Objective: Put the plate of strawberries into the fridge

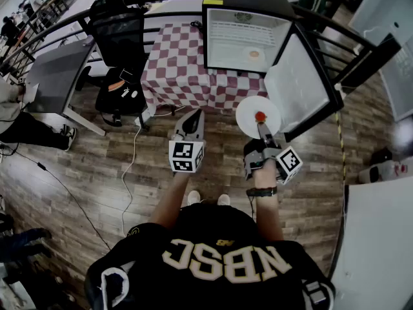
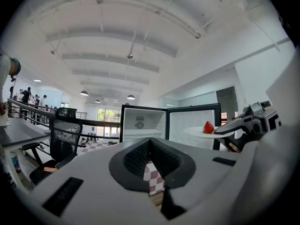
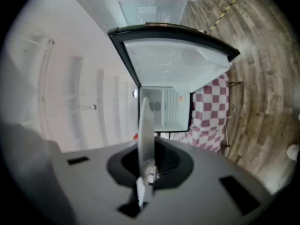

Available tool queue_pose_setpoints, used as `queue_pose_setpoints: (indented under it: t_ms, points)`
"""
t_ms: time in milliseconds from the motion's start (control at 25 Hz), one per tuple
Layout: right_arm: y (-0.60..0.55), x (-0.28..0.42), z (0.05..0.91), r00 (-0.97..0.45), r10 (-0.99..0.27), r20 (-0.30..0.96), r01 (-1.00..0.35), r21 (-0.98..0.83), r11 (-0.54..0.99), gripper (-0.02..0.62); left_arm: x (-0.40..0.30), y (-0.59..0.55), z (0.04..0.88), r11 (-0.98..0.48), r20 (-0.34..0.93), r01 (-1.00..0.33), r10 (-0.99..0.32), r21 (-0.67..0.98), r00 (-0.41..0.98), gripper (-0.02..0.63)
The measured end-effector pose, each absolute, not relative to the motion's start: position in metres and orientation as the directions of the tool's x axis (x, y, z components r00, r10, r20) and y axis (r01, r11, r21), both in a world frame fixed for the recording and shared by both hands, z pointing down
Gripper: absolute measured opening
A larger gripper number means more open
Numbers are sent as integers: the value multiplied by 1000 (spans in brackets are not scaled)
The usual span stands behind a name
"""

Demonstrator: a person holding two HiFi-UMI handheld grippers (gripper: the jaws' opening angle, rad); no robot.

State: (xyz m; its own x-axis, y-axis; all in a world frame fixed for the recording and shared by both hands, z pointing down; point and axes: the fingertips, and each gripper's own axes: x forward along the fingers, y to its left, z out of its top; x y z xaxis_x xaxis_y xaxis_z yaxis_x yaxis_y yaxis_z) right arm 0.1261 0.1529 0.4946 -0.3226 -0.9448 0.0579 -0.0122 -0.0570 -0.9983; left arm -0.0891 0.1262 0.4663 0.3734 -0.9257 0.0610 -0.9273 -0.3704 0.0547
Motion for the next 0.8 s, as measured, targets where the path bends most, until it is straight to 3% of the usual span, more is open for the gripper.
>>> queue_pose_setpoints:
  t_ms: [800]
  points:
    - [157,148,501,-332,-942,48,15,-998,-57,28,-51,124,467,-393,56,-915,-916,89,398,17]
